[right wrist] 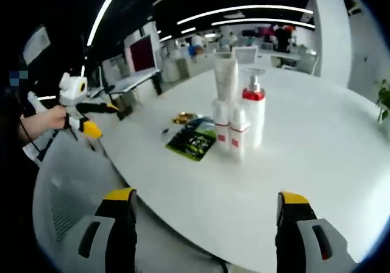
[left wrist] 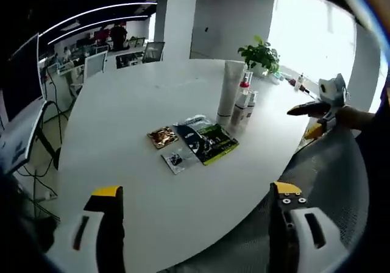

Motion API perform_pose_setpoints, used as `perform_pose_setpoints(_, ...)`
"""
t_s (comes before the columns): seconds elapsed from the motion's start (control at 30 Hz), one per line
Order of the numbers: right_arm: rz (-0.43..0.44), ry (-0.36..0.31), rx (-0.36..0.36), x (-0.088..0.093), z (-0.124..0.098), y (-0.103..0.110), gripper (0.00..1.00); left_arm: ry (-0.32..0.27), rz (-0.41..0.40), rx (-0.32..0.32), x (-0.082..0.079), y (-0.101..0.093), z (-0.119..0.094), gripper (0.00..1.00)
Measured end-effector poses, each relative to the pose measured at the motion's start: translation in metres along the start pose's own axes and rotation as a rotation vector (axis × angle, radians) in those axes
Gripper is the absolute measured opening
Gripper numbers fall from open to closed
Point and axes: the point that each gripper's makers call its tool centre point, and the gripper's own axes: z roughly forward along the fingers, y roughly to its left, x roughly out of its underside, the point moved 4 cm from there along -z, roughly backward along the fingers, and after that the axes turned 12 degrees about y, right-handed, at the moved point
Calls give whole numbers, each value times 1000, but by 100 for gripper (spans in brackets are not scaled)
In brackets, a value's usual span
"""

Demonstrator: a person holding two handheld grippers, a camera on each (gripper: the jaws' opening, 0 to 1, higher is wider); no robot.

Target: Arrange the skincare products in the storage area until every visible bottle or jar stands upright without overlapping.

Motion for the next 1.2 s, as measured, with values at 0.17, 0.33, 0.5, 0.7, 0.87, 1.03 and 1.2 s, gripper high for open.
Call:
perform_pose_setpoints(0.17,8,-103,111,-10,-2,-17,99,-84,35,-66,-5,-3,-5,95)
perform_pose_setpoints(0.33,9,-97,146,-9,5,-23,99,-155,11,-106,-10,5,-7,92)
perform_pose_setpoints(0.5,-13,-88,154,-8,6,-23,99,-130,-11,-129,1,14,-4,91)
perform_pose_setpoints(0.7,-26,-79,152,-7,9,-22,99,-72,36,-129,7,11,3,85)
perform_pose_setpoints(0.87,-9,-61,165,-4,10,-25,99,-23,100,-119,12,6,8,83)
perform_pose_setpoints(1.03,-20,-40,204,-1,9,-29,99,-72,65,-100,7,8,4,81)
perform_pose_setpoints(1.2,-1,-19,221,4,9,-33,99,-50,87,-81,9,4,7,81)
